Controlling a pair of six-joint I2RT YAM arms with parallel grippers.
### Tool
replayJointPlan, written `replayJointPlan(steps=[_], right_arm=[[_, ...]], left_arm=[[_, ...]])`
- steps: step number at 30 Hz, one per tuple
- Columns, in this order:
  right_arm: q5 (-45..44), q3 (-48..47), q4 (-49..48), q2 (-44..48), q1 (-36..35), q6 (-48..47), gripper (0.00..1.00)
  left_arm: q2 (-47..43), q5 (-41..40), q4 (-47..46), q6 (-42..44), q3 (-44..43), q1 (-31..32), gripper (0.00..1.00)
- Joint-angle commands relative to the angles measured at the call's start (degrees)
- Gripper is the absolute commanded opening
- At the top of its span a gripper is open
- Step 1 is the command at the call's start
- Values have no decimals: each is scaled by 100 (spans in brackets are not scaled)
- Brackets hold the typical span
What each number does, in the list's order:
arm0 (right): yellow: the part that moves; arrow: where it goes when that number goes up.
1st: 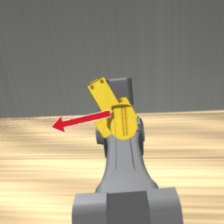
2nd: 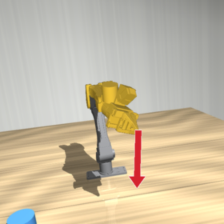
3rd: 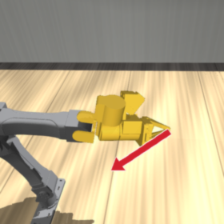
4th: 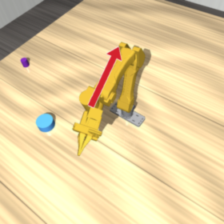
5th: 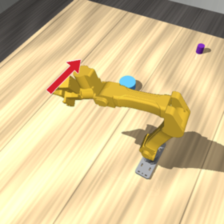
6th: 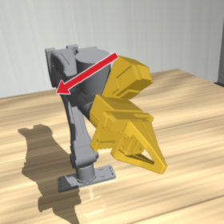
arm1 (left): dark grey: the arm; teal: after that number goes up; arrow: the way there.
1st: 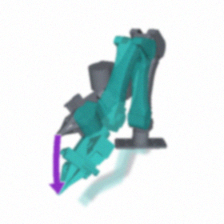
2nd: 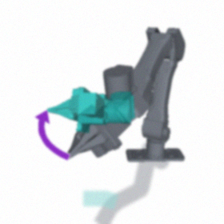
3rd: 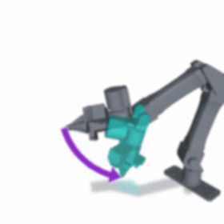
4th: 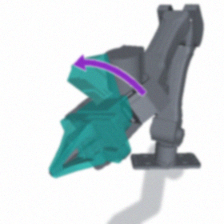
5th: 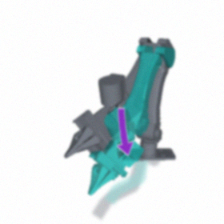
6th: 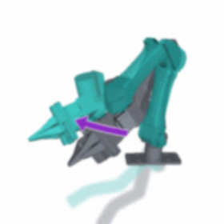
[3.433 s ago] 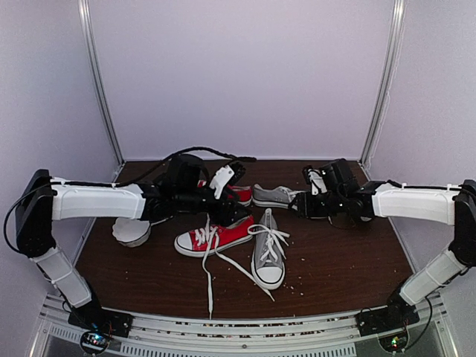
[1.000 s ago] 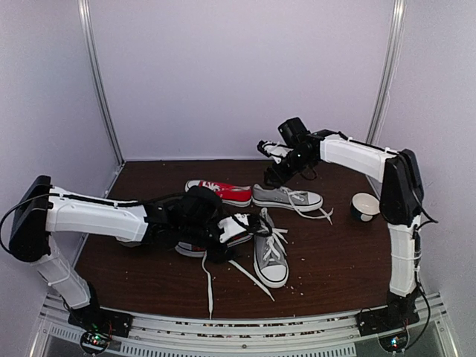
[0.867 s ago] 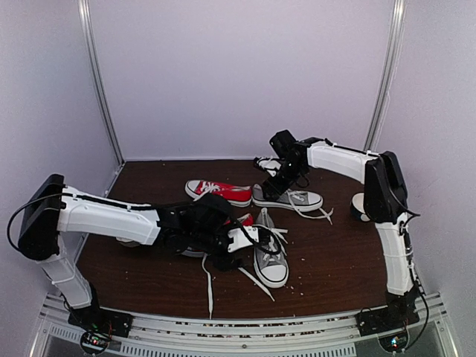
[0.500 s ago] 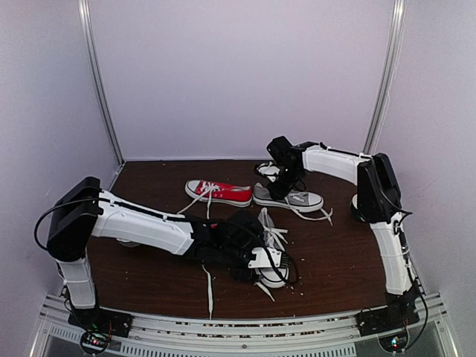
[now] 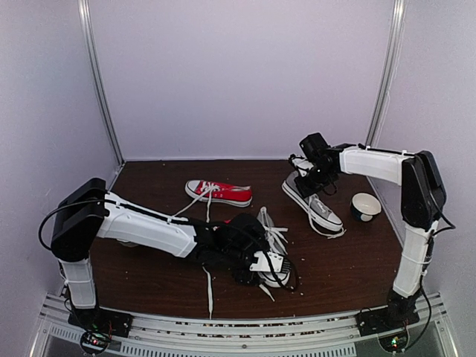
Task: Tie the shoes
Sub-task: Pick up the shoe from the center of the board, then move the shoe to the center of the board.
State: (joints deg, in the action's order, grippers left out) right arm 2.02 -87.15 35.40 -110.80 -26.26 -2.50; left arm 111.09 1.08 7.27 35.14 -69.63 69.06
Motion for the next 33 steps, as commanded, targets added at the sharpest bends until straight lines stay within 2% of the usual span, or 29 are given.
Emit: replayJointPlan(steps=[1, 4, 5, 11, 13, 16, 17, 19, 25, 33], right_arm=[[-290, 281, -228, 324, -5, 295, 0], [-356, 465, -252, 394, -2, 365, 0], [-355, 497, -240, 406, -2, 391, 0], [-266, 769, -166, 675, -6, 591, 0], [-229, 983, -238, 852, -10, 724, 0], [-217, 1332, -331, 1117, -11, 871, 0], [-228, 1483, -351, 1209, -23, 906, 0], [-225, 1723, -411, 1392, -19, 990, 0], [-232, 2379, -548, 1917, -82, 1213, 0], [-259, 3068, -724, 2559, -484, 1934, 0]], left_arm=[[-193, 544, 3, 455, -165, 152, 80], [201, 473, 7, 536, -471, 306, 81], [336, 349, 11, 519, -555, 336, 85], [588, -1197, -770, 507, -210, 333, 83], [637, -1639, -1202, 590, -86, 292, 76], [709, -2004, -1793, 830, 81, 235, 56], [707, -2046, -1879, 875, 107, 192, 52], [683, -2046, -2039, 963, 195, 100, 50], [666, -1808, -2542, 1228, 491, -200, 50], [892, -1739, -2702, 1275, 208, -662, 49]])
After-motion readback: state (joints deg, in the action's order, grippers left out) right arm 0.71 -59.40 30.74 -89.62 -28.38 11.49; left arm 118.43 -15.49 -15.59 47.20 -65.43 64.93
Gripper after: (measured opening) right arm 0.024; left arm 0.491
